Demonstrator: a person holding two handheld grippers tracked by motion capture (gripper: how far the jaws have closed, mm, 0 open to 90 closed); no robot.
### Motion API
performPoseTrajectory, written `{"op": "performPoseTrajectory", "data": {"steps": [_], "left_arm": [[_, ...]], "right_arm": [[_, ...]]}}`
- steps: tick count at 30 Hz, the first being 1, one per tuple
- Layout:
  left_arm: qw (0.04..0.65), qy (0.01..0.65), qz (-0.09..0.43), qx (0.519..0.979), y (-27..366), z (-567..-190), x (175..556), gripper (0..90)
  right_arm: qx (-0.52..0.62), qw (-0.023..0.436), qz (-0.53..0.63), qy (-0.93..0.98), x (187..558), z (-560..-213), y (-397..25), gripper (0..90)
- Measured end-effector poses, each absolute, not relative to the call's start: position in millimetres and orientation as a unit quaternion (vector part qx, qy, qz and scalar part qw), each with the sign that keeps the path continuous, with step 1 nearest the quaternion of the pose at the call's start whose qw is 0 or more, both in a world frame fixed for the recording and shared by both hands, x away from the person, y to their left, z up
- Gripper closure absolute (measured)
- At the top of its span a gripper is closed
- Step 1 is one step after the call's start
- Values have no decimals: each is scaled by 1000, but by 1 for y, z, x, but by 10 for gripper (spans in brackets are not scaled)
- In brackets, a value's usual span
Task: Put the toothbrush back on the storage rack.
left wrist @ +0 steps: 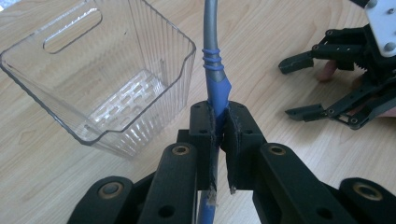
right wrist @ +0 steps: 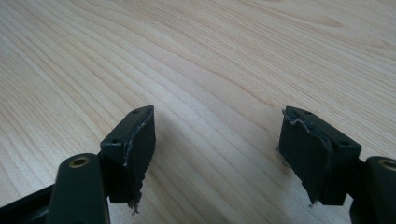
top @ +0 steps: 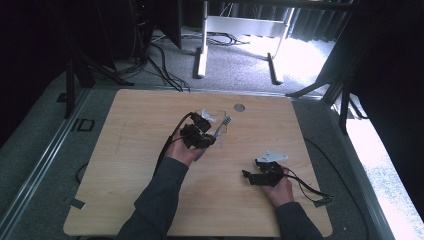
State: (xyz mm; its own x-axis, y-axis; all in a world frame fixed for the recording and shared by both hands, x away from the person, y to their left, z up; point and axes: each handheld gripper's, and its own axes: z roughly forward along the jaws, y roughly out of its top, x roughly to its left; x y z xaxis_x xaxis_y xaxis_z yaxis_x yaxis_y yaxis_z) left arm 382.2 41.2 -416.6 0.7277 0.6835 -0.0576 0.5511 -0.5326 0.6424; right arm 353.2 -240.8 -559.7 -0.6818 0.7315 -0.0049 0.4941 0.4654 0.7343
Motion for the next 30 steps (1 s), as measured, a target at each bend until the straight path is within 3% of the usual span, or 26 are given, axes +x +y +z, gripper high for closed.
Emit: {"op": "performPoseTrajectory", "data": {"steps": [30], "left_arm": [[385,344,131,846,42,-415,388,825]], "right_arm": [[365,162,366,841,353,-560,-241,269]]}}
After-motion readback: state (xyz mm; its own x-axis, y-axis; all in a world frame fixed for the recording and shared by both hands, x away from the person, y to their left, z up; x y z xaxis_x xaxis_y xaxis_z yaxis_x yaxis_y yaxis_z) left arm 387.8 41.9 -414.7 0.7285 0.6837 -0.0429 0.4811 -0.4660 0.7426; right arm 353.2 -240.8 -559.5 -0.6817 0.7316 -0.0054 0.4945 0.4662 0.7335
